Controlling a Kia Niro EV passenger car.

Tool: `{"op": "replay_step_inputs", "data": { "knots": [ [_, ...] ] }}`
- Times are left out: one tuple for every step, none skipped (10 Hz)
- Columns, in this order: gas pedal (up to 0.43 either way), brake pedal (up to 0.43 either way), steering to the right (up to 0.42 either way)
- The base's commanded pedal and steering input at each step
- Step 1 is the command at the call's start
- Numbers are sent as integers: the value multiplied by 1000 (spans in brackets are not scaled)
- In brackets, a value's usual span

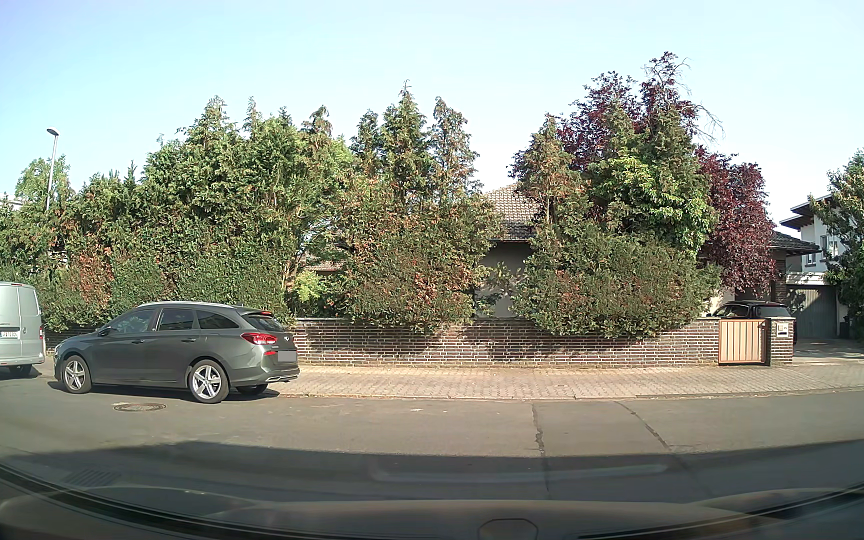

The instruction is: Follow the waypoints while adhering to traffic rules and regulations

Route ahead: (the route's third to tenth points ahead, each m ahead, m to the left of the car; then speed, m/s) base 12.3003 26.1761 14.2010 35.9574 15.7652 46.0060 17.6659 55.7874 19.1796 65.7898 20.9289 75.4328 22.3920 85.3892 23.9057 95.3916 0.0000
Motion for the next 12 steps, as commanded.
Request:
{"op": "replay_step_inputs", "data": {
  "knots": [
    [0, 360, -4],
    [0, 360, -4],
    [0, 360, -4],
    [0, 360, -4],
    [0, 341, -4],
    [0, 323, -4],
    [0, 256, -4],
    [0, 207, -4],
    [0, 122, -4],
    [0, 104, -4],
    [0, 55, -4],
    [0, 43, -4]
  ]
}}
